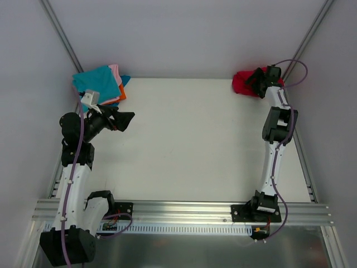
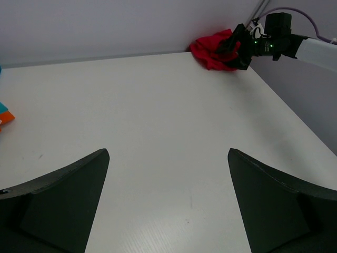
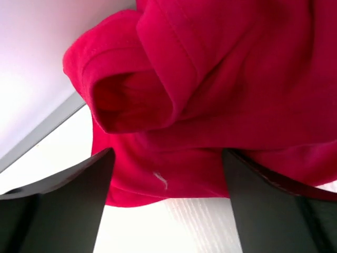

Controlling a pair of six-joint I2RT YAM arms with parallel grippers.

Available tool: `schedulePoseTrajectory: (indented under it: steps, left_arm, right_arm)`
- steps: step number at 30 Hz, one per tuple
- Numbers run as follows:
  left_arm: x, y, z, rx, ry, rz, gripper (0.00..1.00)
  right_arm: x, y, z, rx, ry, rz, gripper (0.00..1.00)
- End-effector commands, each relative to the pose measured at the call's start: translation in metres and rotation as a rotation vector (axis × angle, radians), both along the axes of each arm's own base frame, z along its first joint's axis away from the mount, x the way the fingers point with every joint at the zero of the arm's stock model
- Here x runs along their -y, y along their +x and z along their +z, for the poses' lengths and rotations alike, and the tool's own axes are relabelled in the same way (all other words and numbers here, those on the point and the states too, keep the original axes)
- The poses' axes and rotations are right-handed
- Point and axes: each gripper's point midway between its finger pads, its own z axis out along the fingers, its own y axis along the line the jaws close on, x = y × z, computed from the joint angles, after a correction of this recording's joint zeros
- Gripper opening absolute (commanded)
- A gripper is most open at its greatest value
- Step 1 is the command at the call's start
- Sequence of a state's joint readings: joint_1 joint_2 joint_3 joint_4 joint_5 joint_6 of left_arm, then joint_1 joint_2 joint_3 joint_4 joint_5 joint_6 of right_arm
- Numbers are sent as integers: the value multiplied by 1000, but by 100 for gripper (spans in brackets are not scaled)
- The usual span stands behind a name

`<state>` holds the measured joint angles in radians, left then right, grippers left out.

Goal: Fold and stack the t-shirts
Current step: Move the tshirt to the center of the board

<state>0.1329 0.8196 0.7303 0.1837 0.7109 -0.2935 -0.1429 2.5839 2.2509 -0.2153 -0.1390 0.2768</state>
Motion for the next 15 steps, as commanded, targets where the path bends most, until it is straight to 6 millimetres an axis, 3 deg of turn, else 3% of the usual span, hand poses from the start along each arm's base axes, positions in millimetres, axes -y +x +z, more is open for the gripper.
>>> schedulePoseTrajectory:
  steps: [1, 2, 7, 10, 15]
  left_arm:
    - [2, -2, 12, 54, -2, -33, 99]
    - [3, -2, 12, 55, -3, -33, 99]
    - [2, -2, 12, 55, 2, -27, 99]
    - [1, -1, 11, 51, 1, -22, 99]
    - [0, 1, 8, 41, -2, -16, 99]
  right_arm:
    - [-6, -10, -10, -57, 85, -43, 86]
    - [-5, -11, -13, -64, 97, -45, 81]
    - [-8, -18, -23, -113, 173, -41, 37]
    - [-18, -24, -30, -152, 238, -30, 0]
    - [-55, -44, -34, -218, 375, 23, 1]
